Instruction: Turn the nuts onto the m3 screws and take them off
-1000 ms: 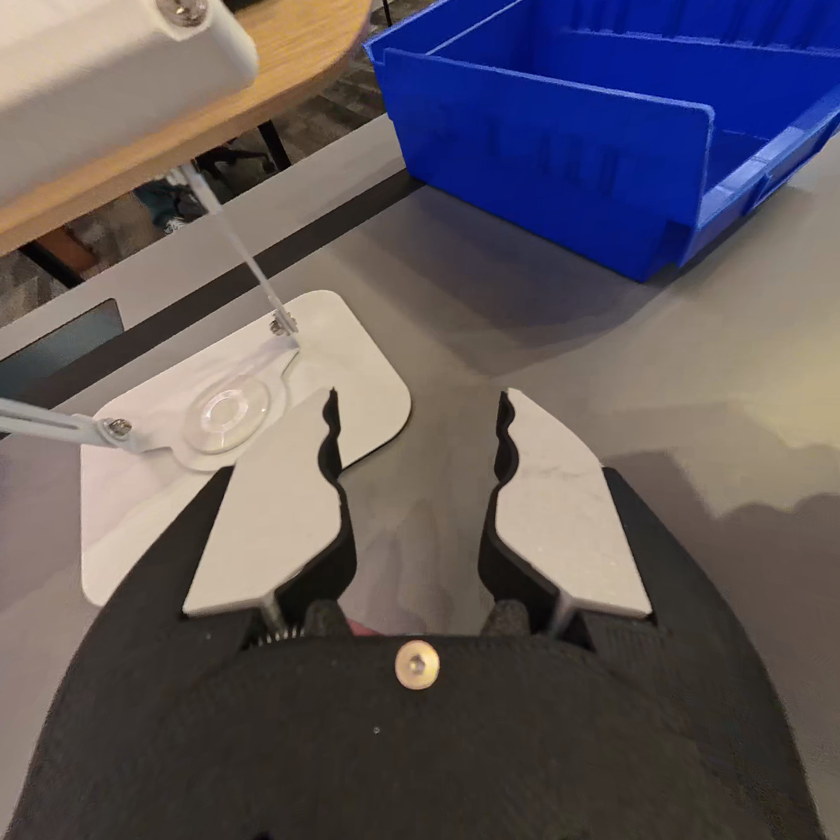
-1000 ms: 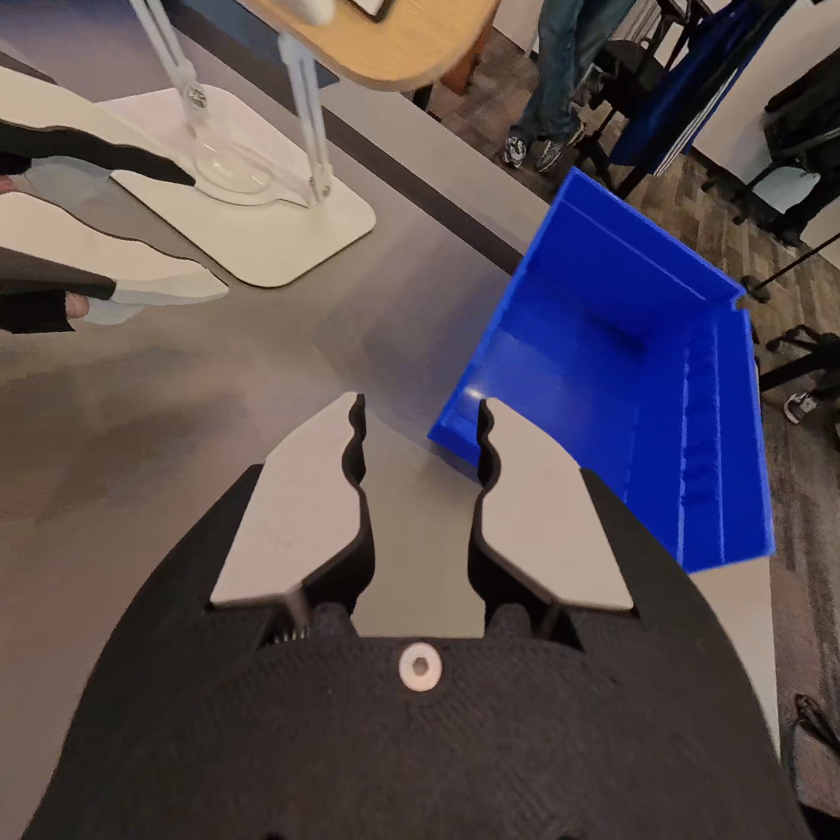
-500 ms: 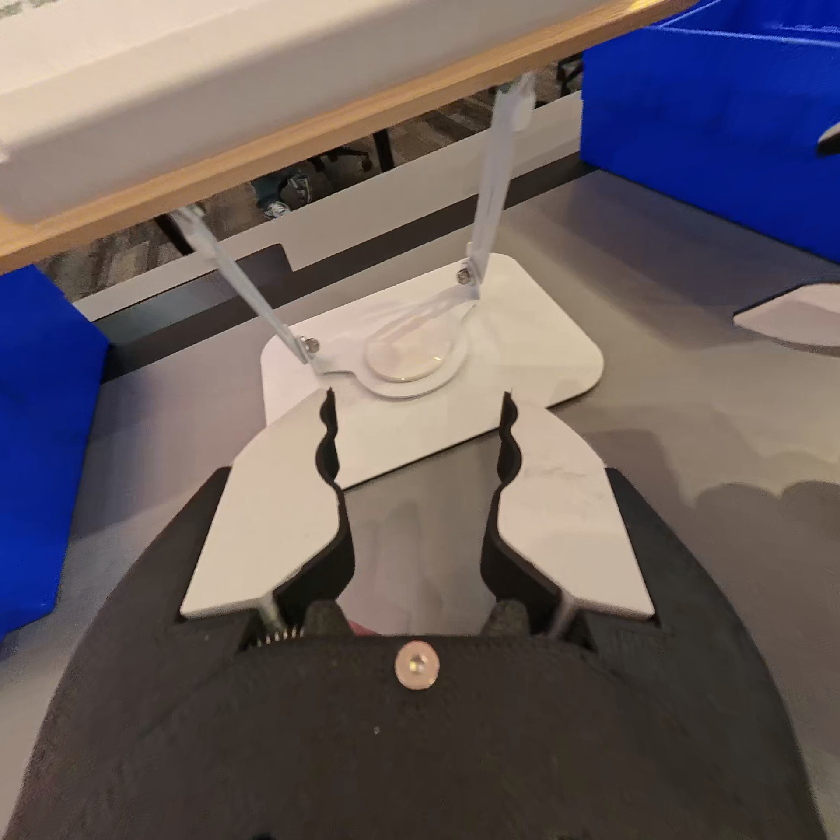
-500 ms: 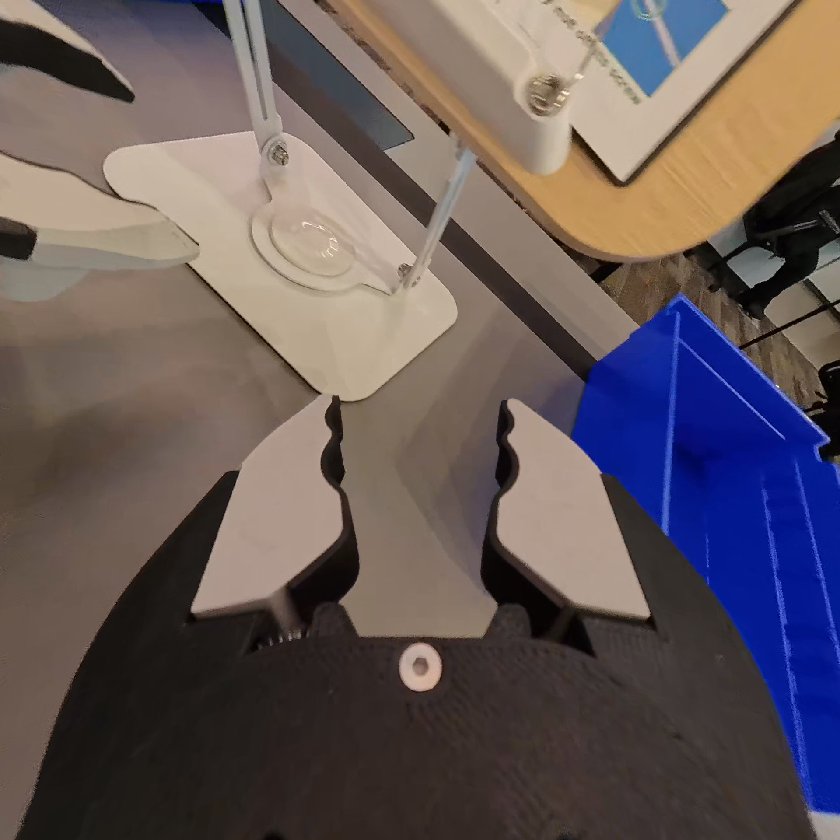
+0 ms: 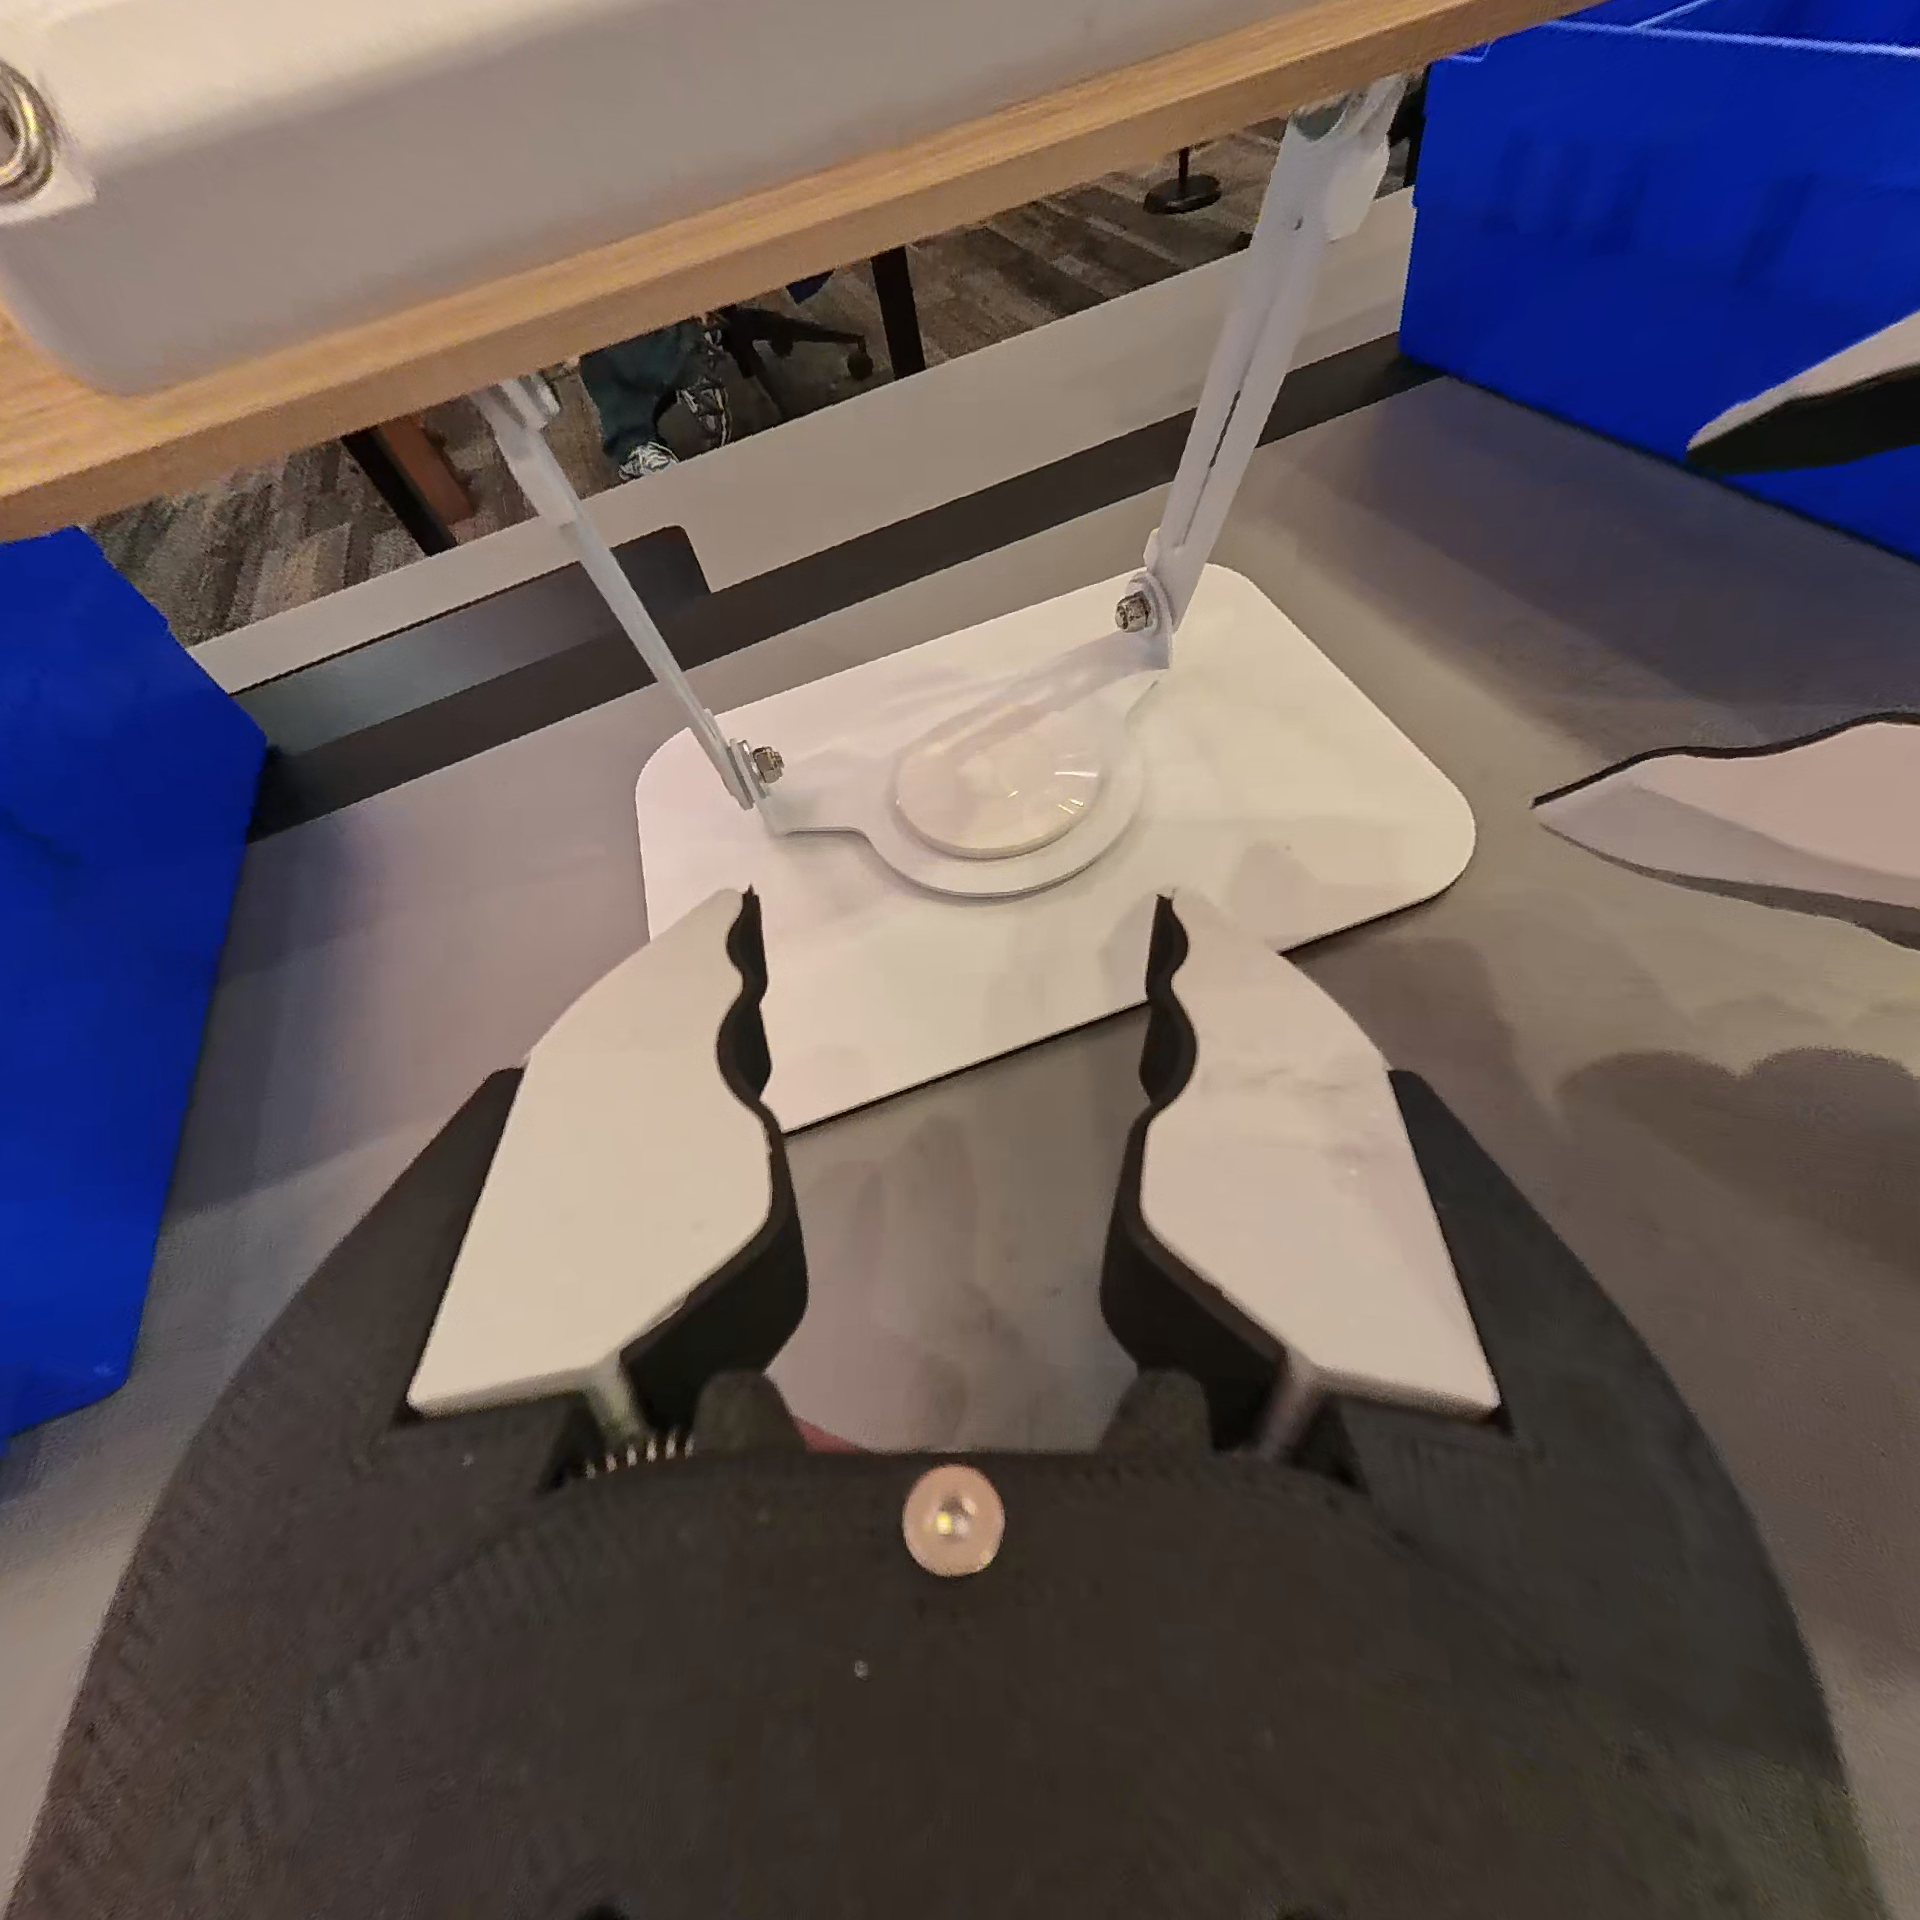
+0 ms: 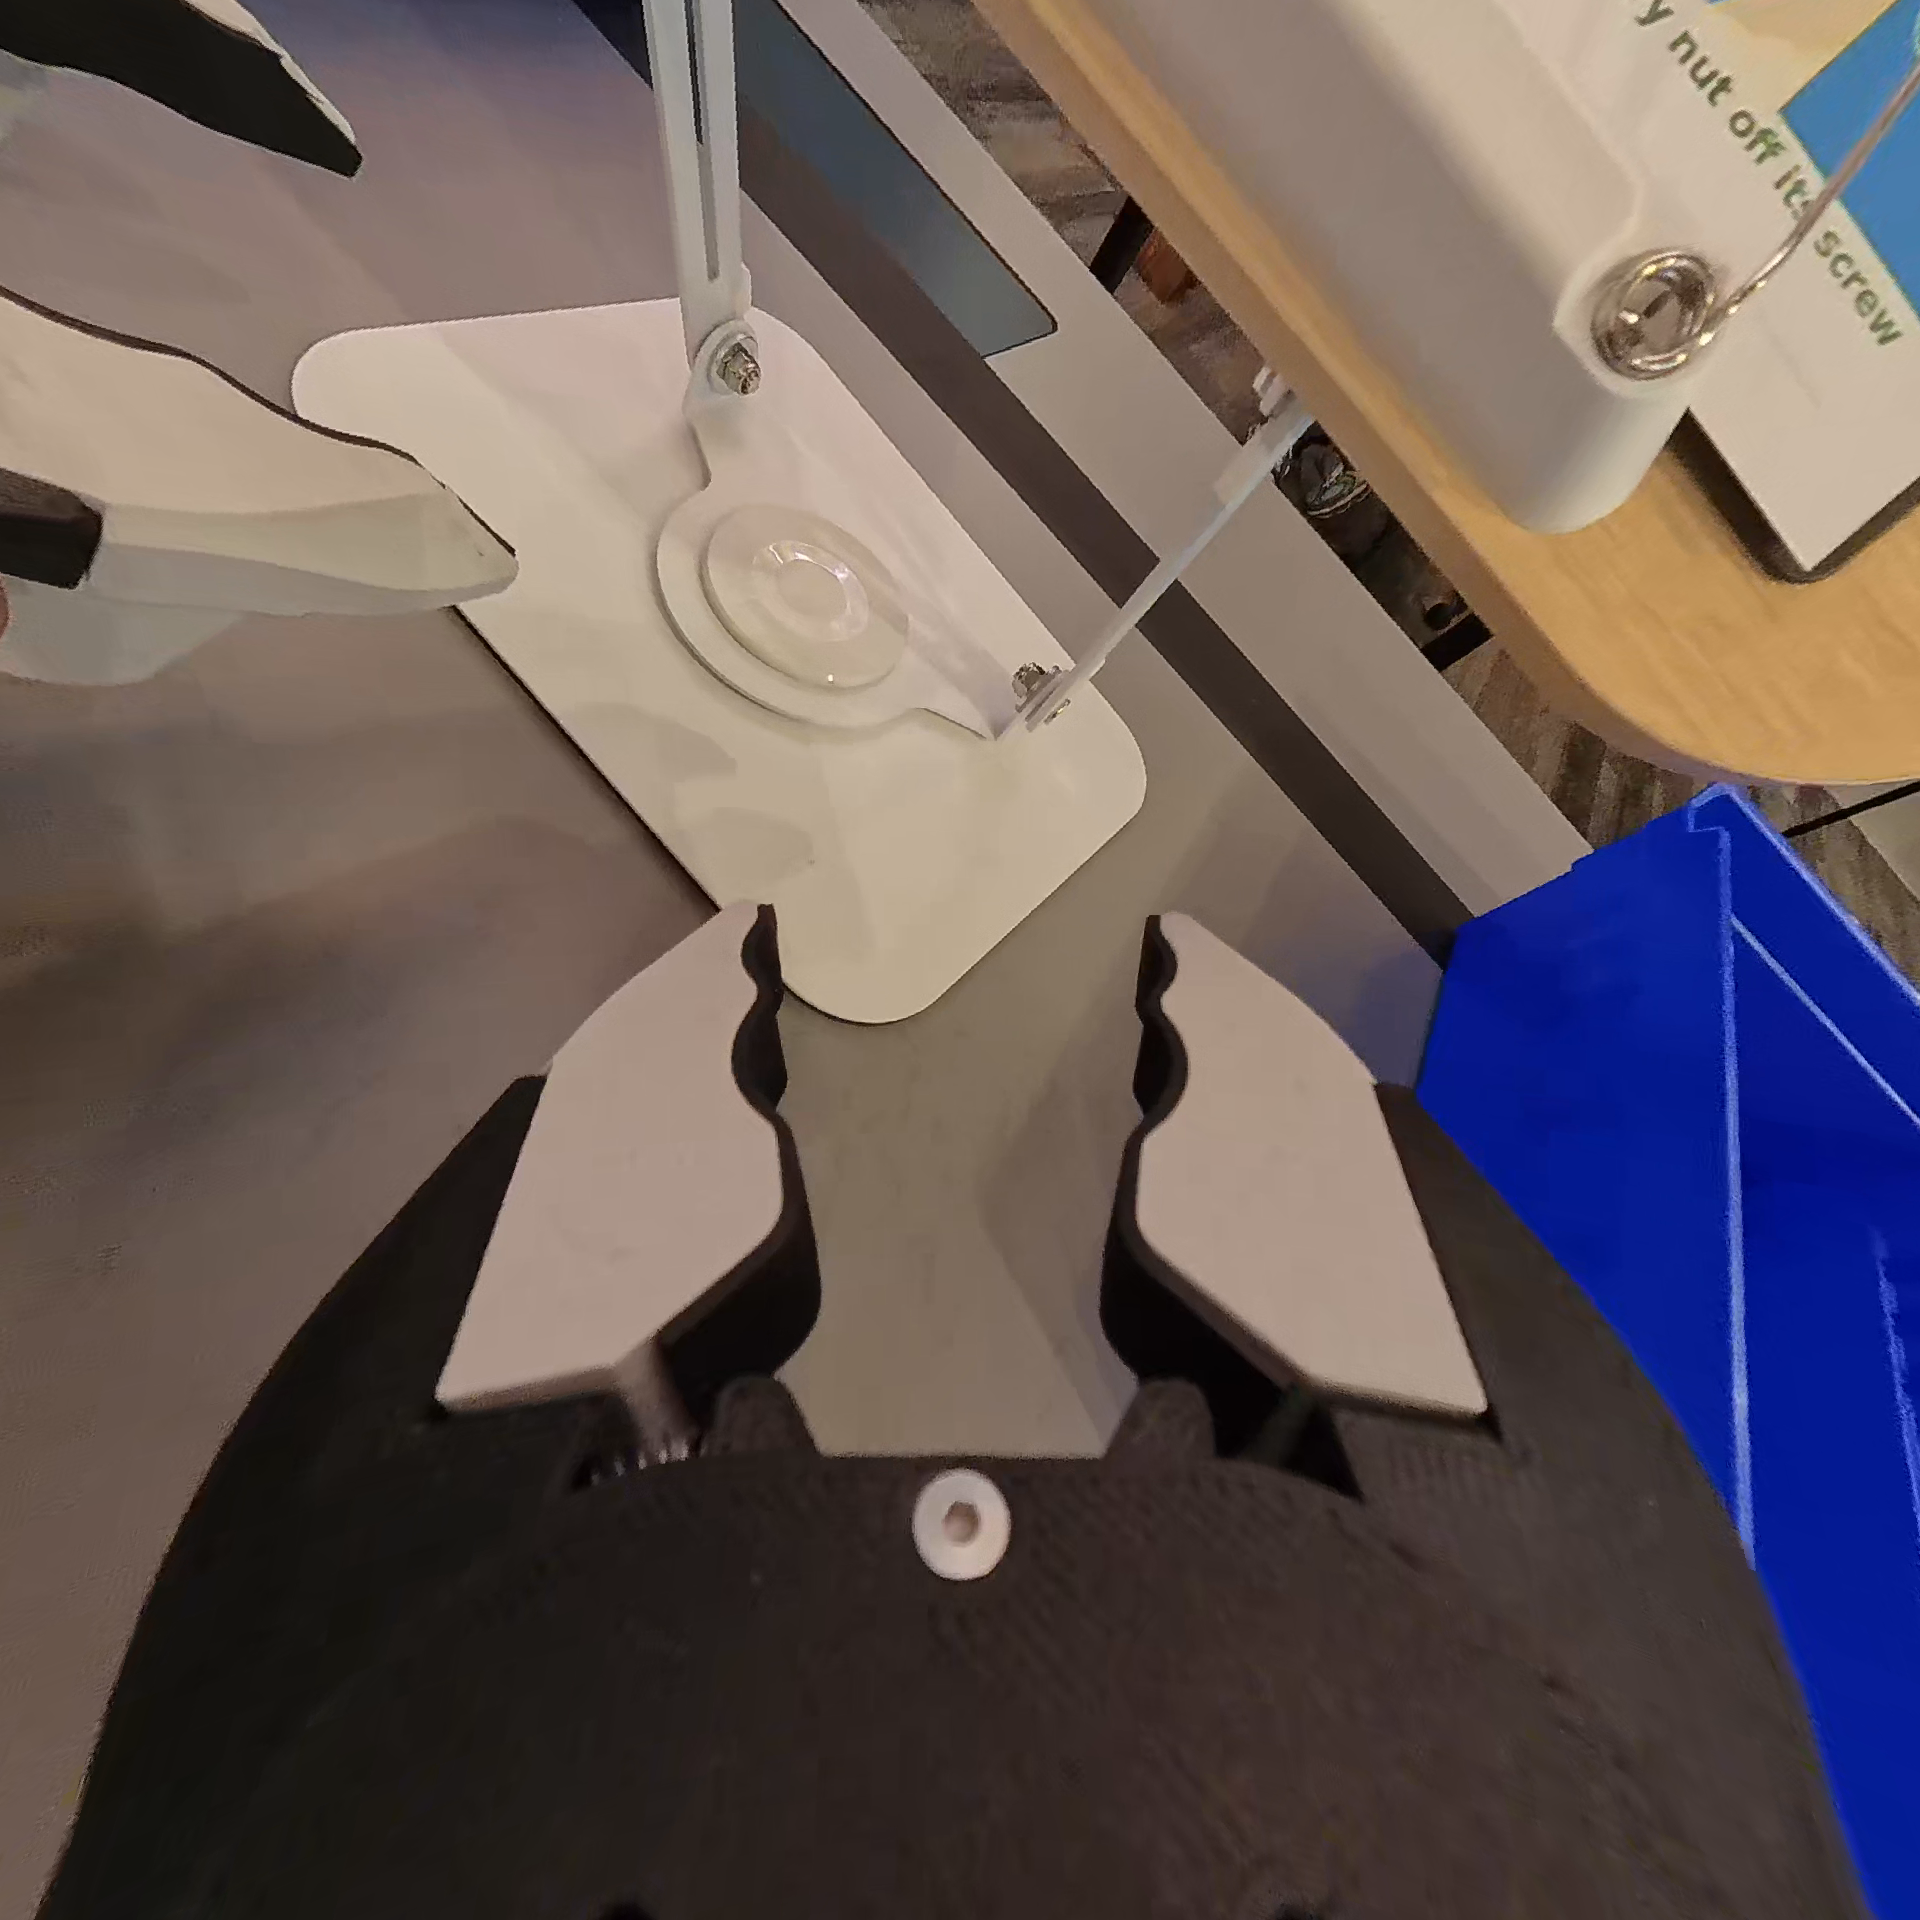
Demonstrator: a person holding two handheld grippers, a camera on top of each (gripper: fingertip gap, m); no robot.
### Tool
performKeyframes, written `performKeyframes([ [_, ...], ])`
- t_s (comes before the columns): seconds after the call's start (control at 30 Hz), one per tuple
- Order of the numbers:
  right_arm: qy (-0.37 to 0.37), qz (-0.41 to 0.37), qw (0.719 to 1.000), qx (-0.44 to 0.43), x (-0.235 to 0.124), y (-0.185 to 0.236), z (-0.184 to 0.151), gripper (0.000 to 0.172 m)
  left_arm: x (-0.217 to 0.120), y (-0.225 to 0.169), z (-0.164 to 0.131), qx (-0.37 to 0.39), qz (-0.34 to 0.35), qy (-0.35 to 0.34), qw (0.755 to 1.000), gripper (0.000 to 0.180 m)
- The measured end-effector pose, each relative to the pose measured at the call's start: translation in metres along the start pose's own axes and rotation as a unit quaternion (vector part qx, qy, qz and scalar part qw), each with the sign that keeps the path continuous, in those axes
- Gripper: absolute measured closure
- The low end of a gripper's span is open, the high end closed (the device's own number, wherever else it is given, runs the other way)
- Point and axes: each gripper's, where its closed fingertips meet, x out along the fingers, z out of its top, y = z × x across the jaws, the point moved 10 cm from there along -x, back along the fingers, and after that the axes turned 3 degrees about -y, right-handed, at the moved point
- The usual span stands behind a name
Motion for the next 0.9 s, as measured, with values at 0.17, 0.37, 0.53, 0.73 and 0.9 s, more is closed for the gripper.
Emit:
performKeyframes([
  [0.17, 0.002, 0.002, 1.0, -0.001, 0.0, 0.001, 0.002, 0.105, 0.0, 0.0, 0.0, -0.001, -0.001, -0.001, 1.0, 0.111],
  [0.37, -0.006, 0.009, 1.0, -0.009, 0.001, 0.008, 0.014, 0.106, -0.008, 0.006, 0.001, 0.001, 0.005, -0.007, 1.0, 0.11],
  [0.53, -0.031, 0.039, 0.999, -0.011, 0.007, 0.019, 0.03, 0.116, -0.02, 0.027, -0.001, 0.023, 0.024, -0.012, 0.999, 0.121],
  [0.73, -0.069, 0.101, 0.992, -0.024, 0.023, 0.034, 0.045, 0.171, -0.03, 0.061, -0.014, 0.042, 0.029, -0.008, 0.999, 0.18],
  [0.9, -0.071, 0.105, 0.992, -0.026, 0.04, 0.044, 0.041, 0.171, -0.026, 0.075, -0.022, 0.028, 0.039, 0.008, 0.999, 0.18],
])
